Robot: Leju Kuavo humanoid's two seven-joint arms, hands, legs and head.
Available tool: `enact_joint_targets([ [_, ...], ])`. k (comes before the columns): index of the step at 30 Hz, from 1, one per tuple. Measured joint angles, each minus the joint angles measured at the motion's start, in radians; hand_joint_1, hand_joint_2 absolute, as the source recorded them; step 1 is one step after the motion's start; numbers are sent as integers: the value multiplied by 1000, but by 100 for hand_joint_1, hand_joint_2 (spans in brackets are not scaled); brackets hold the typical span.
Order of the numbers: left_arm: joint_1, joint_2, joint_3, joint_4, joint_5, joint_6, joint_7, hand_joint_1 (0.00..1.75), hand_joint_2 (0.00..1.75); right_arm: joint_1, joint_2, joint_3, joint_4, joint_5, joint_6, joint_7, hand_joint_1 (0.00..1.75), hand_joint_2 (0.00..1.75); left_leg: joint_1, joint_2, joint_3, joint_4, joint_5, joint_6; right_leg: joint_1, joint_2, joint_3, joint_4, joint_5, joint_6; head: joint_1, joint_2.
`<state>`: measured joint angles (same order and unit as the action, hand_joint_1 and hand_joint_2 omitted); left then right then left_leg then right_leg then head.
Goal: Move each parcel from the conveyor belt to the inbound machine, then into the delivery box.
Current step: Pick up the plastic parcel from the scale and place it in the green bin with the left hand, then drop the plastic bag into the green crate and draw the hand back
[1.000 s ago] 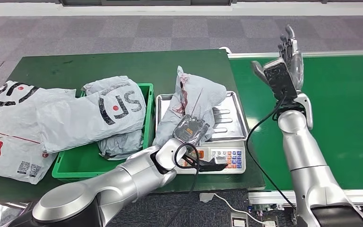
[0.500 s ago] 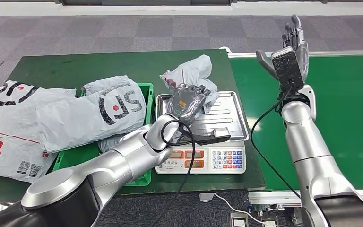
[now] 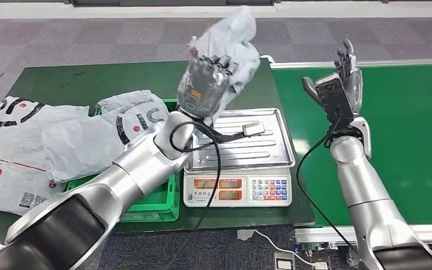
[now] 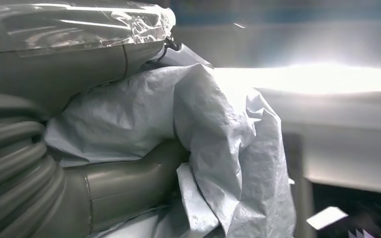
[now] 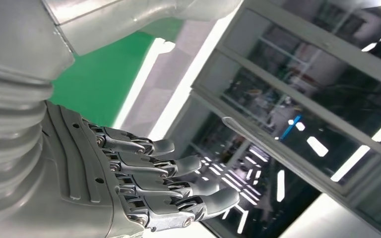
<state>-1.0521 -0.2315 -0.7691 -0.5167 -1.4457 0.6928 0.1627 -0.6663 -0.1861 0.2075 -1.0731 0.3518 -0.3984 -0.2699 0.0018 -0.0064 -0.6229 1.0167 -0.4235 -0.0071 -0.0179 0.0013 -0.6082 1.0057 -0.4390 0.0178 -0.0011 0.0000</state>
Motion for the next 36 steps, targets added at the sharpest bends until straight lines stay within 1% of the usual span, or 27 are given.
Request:
enact_joint_targets([
  [3,28,40,141,-51,-57,0,-2,175,175,64,-29,-19,-52,2,0,4,0,175,0,0,0,0,0,0,0,0,0,0,0,0,0,0],
  [5,45,62,206,-77,-62,0,-6,175,175,96,-45,-29,-80,1,1,5,0,175,0,0,0,0,0,0,0,0,0,0,0,0,0,0],
  [7,58,76,249,-95,-76,0,7,175,175,115,-56,-36,-100,2,2,9,0,175,0,0,0,0,0,0,0,0,0,0,0,0,0,0],
  [9,72,94,282,-106,-99,0,41,175,175,138,-68,-42,-126,-1,6,19,0,175,0,-1,0,0,0,0,0,-1,0,0,0,0,0,0],
  [11,98,128,317,-126,-102,0,65,175,175,174,-90,-54,-161,-14,14,28,0,175,0,-1,-1,0,0,0,0,-1,0,0,-1,0,0,0],
  [12,118,152,339,-145,-90,0,62,175,175,193,-103,-62,-179,-23,20,31,0,175,0,0,0,-1,-1,-1,0,0,0,0,-1,-1,0,0],
  [13,143,179,366,-167,-70,0,48,175,175,211,-115,-72,-194,-31,27,35,0,175,0,2,0,-1,-1,-1,0,1,0,0,-1,-1,0,0],
  [16,230,254,472,-238,-6,0,-25,175,175,243,-146,-101,-231,-42,45,46,0,175,0,9,0,-1,-3,-3,0,8,-3,0,0,-1,0,0],
  [19,292,300,562,-285,14,0,-60,175,175,256,-165,-122,-253,-44,51,53,0,175,1,8,0,-1,-3,-4,2,7,-4,0,-1,-2,0,0],
  [21,316,317,596,-306,14,0,-67,175,175,258,-171,-126,-263,-44,52,54,0,175,2,5,-1,-1,-2,-4,2,4,-4,0,-1,-2,0,0],
  [24,334,332,625,-327,14,0,-69,175,175,261,-175,-127,-272,-45,52,54,0,175,2,2,-2,-1,-2,-4,2,2,-3,0,-1,-2,0,0],
  [33,352,348,652,-351,14,0,-73,175,175,264,-178,-127,-282,-45,52,55,0,175,2,2,-2,-1,-2,-4,1,2,-3,0,-1,-2,0,0],
  [36,360,348,653,-347,29,0,-75,44,175,275,-180,-133,-291,-42,44,65,0,175,2,2,-2,-1,-2,-4,2,2,-3,0,-1,-2,0,0],
])
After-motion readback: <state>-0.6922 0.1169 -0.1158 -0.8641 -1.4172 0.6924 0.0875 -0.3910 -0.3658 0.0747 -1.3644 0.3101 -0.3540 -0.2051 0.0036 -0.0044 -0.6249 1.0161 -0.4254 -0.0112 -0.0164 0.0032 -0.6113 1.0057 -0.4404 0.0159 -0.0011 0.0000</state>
